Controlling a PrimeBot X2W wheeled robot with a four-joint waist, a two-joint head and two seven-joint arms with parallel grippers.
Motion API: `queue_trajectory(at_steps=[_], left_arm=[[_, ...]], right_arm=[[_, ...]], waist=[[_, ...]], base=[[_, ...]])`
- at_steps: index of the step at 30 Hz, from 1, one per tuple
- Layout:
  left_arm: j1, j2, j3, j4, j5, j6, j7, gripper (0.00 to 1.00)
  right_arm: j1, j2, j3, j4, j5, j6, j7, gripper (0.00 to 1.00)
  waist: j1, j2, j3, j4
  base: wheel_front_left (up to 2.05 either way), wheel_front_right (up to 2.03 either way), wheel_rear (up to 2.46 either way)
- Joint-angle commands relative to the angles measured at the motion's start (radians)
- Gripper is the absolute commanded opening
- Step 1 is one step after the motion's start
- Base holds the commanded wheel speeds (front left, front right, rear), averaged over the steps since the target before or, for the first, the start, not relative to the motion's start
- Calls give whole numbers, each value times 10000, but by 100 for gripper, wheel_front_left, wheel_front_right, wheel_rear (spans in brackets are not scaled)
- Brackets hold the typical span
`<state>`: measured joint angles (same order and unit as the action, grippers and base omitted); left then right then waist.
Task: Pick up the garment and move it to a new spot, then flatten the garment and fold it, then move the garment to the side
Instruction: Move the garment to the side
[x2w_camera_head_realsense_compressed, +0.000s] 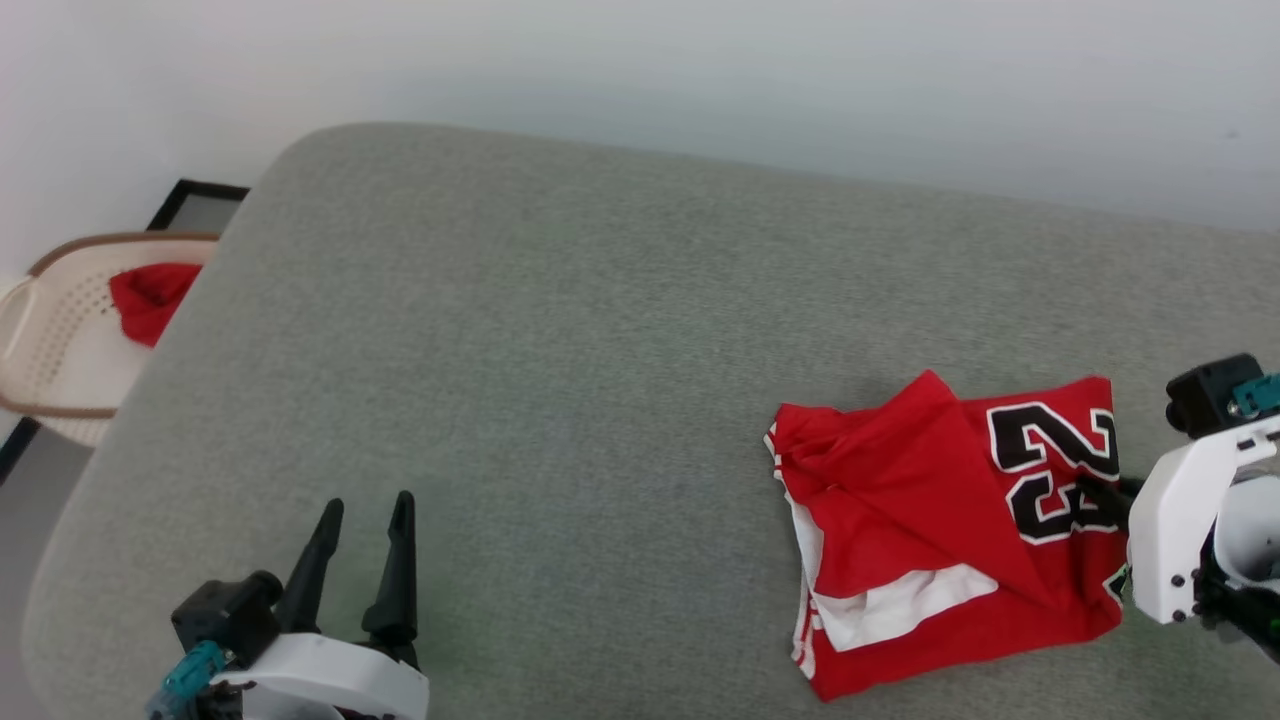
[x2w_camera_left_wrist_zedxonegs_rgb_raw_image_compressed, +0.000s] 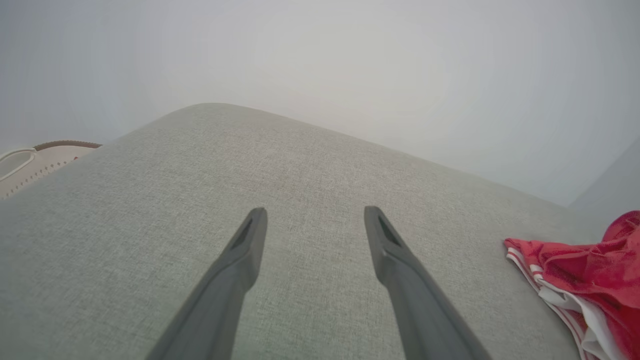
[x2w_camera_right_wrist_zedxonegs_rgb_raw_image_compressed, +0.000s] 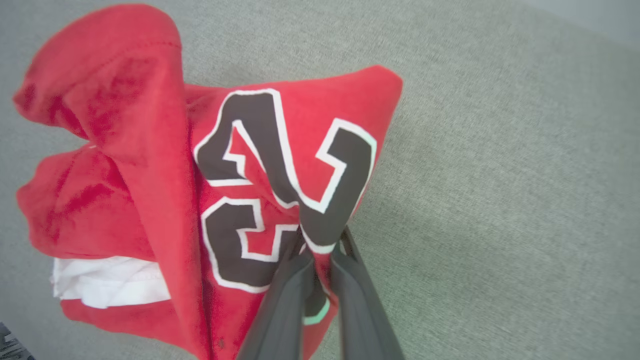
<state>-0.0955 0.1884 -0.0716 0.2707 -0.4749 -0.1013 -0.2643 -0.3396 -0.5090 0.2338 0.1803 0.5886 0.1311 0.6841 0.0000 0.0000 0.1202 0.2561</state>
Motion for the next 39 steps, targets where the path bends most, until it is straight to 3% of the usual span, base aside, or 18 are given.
queue_trajectory(at_steps=[1, 11, 24, 39], left_arm=[[45, 8, -5, 38, 92, -63, 10, 100], [-253, 57, -114, 134, 155, -160, 8, 100], [-807, 220, -177, 32, 286, -227, 10, 100], [-2260, 778, -392, -345, 629, -248, 48, 100]], right_arm=[[-174, -116, 61, -147, -121, -9, 25, 0], [-923, -775, 417, -1084, -229, -9, -143, 0], [-2120, -1408, 792, -1099, -13, -9, -210, 0], [-4397, -2648, 2221, 247, 615, -9, -2460, 0]], waist=[[0, 0, -136, -305], [0, 0, -189, -1050], [0, 0, 347, -2195], [0, 0, 2065, -3763]], base=[[0, 0, 0], [0, 0, 0], [0, 0, 0], [0, 0, 0]])
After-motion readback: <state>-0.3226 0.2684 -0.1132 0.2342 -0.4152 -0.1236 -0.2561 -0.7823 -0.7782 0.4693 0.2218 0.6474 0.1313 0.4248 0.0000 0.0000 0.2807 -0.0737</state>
